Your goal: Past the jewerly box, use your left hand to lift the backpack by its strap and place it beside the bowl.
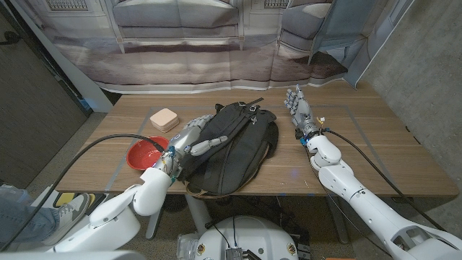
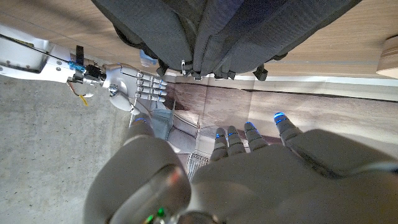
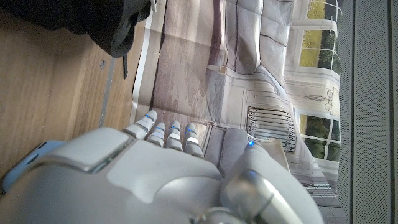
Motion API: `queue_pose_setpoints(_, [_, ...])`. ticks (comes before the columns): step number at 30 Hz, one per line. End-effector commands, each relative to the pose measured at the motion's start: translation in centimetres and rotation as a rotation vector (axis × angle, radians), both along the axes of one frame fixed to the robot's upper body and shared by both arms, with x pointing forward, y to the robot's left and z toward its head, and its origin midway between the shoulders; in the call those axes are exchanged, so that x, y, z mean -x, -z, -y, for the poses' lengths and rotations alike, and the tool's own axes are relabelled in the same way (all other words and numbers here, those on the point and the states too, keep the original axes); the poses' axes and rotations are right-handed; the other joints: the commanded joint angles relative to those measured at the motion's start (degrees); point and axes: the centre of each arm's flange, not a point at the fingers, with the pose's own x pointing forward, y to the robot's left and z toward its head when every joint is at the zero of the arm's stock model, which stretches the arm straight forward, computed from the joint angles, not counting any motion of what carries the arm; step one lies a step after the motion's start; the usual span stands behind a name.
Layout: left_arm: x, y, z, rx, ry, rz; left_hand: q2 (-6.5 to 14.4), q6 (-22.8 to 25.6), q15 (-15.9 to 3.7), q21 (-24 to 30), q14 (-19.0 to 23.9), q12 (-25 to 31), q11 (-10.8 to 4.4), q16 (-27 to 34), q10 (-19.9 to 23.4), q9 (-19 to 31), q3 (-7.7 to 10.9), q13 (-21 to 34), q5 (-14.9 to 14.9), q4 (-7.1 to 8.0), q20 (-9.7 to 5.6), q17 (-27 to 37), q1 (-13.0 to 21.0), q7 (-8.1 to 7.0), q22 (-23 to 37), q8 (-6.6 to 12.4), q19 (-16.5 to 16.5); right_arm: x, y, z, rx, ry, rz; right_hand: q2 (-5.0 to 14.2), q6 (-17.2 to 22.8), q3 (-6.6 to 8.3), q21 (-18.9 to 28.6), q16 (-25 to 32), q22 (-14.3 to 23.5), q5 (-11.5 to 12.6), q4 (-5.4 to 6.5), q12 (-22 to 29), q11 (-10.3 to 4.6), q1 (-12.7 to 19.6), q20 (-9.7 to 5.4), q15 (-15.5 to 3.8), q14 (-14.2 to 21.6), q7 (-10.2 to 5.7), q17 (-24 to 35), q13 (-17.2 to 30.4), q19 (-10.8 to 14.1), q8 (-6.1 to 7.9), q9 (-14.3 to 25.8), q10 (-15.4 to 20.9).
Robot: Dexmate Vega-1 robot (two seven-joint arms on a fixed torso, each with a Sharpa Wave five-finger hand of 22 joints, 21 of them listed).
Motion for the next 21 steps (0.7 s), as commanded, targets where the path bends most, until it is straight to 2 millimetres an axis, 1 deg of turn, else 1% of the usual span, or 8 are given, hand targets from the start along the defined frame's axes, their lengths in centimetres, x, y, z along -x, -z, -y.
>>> queue_pose_setpoints(1, [0.22, 0.04, 0.94, -0.039, -0.057, 0.001, -0.6, -0.5, 0.53, 0.5, -0.2, -0.1, 0.15, 0.1, -0.8, 0.3, -0.48, 0.2, 0.6, -0.01, 0.76, 0.3, 0.0, -0.02, 0.2, -0.08, 0.1, -0.15, 0.11, 0.2, -0.002, 0.001, -0.004, 0.22, 0.4, -0.33, 0.0, -0.2, 0.3, -0.2, -0.03, -0.1, 0.02, 0.3, -0.35, 0.2, 0.2, -0.1, 0.1, 0.2, 0.4, -0.16, 0.3, 0.2])
queue_pose_setpoints(11, [0.5, 0.05, 1.12, -0.063, -0.07, 0.005, -1.1, -0.7, 0.86, 0.6, 0.0, -0.1, 0.22, 0.2, -0.8, 0.4, -0.9, 0.2, 0.6, -0.05, 1.1, 0.3, -0.1, -0.04, 0.3, -0.12, 0.6, -0.27, 0.39, 0.19, -0.005, -0.002, -0.007, 0.25, 0.4, -0.36, 0.0, -0.2, 0.3, -0.2, -0.05, -0.1, -0.05, 0.3, -0.28, 0.25, 0.1, -0.07, 0.1, 0.2, 0.4, -0.15, 0.3, 0.3])
queue_pose_setpoints(16, [0.16, 0.22, 1.05, -0.07, -0.07, -0.01, -1.4, -0.7, 0.81, 0.7, 0.0, 0.0, -0.33, 0.2, -0.8, 0.4, -1.19, 0.2, 0.6, -0.07, 1.19, 0.3, -0.1, -0.04, 0.3, -0.13, 0.9, -0.26, 0.36, 0.02, -0.001, -0.002, -0.008, 0.25, 0.4, -0.38, 0.0, -0.2, 0.3, -0.2, -0.06, -0.2, -0.08, 0.3, -0.22, 0.18, 0.2, -0.09, 0.1, 0.2, 0.4, -0.15, 0.3, 0.2])
queue_pose_setpoints(21, [-0.37, 0.53, 0.94, -0.066, -0.072, -0.037, -1.6, -0.7, 0.82, 0.8, 0.0, 0.0, -0.26, 0.3, -0.8, 0.4, -1.41, 0.2, 0.6, -0.07, 1.23, 0.3, -0.2, -0.06, 0.3, -0.1, 1.1, -0.31, 0.24, -0.16, 0.002, -0.002, -0.01, 0.26, 0.4, -0.4, 0.0, -0.2, 0.3, -0.2, -0.07, -0.2, -0.08, 0.3, -0.17, 0.2, 0.2, -0.1, 0.1, 0.2, 0.4, -0.18, 0.3, 0.2])
